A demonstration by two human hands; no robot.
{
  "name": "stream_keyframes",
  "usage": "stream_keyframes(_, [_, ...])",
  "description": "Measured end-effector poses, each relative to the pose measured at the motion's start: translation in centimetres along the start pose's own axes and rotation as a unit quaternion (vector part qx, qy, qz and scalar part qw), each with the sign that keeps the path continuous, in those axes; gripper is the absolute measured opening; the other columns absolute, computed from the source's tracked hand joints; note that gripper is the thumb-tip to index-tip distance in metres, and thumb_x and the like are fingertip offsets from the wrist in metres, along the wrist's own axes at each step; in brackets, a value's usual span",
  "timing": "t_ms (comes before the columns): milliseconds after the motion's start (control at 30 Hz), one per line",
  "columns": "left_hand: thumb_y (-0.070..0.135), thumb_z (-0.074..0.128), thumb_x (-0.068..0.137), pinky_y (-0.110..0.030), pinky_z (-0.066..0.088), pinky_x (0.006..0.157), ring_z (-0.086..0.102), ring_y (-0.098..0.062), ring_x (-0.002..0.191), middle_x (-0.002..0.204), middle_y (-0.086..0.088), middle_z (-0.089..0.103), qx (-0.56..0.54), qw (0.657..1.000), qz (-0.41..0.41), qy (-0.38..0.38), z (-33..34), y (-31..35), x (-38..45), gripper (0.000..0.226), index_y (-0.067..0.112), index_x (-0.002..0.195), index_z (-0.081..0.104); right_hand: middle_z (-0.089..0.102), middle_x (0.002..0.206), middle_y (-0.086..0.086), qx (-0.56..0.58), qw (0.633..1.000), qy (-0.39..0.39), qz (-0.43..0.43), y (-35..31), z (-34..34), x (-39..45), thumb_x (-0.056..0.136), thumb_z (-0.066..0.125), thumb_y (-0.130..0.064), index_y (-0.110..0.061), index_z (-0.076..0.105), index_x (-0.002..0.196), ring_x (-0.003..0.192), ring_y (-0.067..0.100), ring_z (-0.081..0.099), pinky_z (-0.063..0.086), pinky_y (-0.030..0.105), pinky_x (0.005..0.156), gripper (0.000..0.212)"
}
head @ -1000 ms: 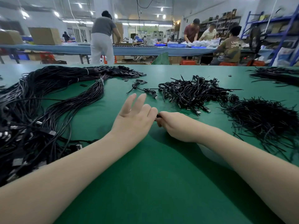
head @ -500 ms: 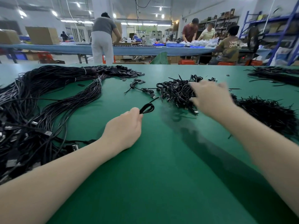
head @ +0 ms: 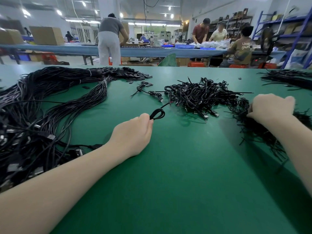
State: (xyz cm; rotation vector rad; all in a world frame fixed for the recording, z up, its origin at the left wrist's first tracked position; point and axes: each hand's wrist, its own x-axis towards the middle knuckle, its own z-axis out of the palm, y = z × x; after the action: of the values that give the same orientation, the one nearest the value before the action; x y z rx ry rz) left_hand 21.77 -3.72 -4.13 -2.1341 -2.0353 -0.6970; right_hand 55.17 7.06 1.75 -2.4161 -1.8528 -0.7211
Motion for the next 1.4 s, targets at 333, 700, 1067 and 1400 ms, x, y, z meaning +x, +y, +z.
stream_keyframes(333, [0.039, 0.021, 0.102, -0.032, 0.019, 0.049, 0.04, -0.013, 0.056, 0.069, 0.004, 0.043, -0.002, 1.0, 0.004, -0.011, 0.1, -0.1, -0.1, 0.034, 0.024, 0.072, 0.022, 0.066, 0.083, 0.007, 0.054, 0.998, -0.013, 0.014, 0.6, -0.1, -0.1, 0.086, 0.068, -0.04, -0.017, 0.072, 0.089, 0.08, 0.027, 0.06, 0.034, 0.033, 0.074, 0.023])
stream_keyframes(700, [0.04, 0.023, 0.102, -0.035, 0.026, 0.053, 0.045, -0.022, 0.059, 0.068, -0.001, 0.048, -0.078, 0.996, -0.041, -0.004, -0.4, -0.3, 0.2, 0.037, 0.02, 0.071, 0.028, 0.069, 0.086, 0.021, 0.296, 0.934, 0.191, -0.054, -1.3, -3.7, -1.2, 0.093, 0.06, -0.022, -0.002, 0.072, 0.1, 0.067, 0.031, 0.054, 0.042, 0.032, 0.061, 0.024])
stream_keyframes(1067, [0.039, 0.023, 0.103, -0.034, 0.023, 0.05, 0.044, -0.019, 0.059, 0.07, 0.001, 0.047, -0.062, 0.997, -0.029, -0.024, -0.5, 0.1, -0.2, 0.034, 0.022, 0.073, 0.027, 0.059, 0.078, 0.02, 0.182, 0.959, 0.194, -0.095, -3.2, -3.5, -1.0, 0.093, 0.051, 0.0, 0.002, 0.068, 0.09, 0.061, 0.03, 0.05, 0.036, 0.029, 0.053, 0.017])
stream_keyframes(1400, [0.038, 0.024, 0.103, -0.032, 0.022, 0.049, 0.043, -0.017, 0.058, 0.07, 0.002, 0.047, -0.054, 0.998, -0.027, -0.025, -0.5, 0.1, -0.3, 0.034, 0.023, 0.072, 0.025, 0.07, 0.096, 0.017, 0.332, 0.942, 0.053, 0.024, -1.3, 0.3, -0.6, 0.088, 0.068, -0.017, -0.009, 0.074, 0.1, 0.086, 0.037, 0.061, 0.049, 0.038, 0.074, 0.016])
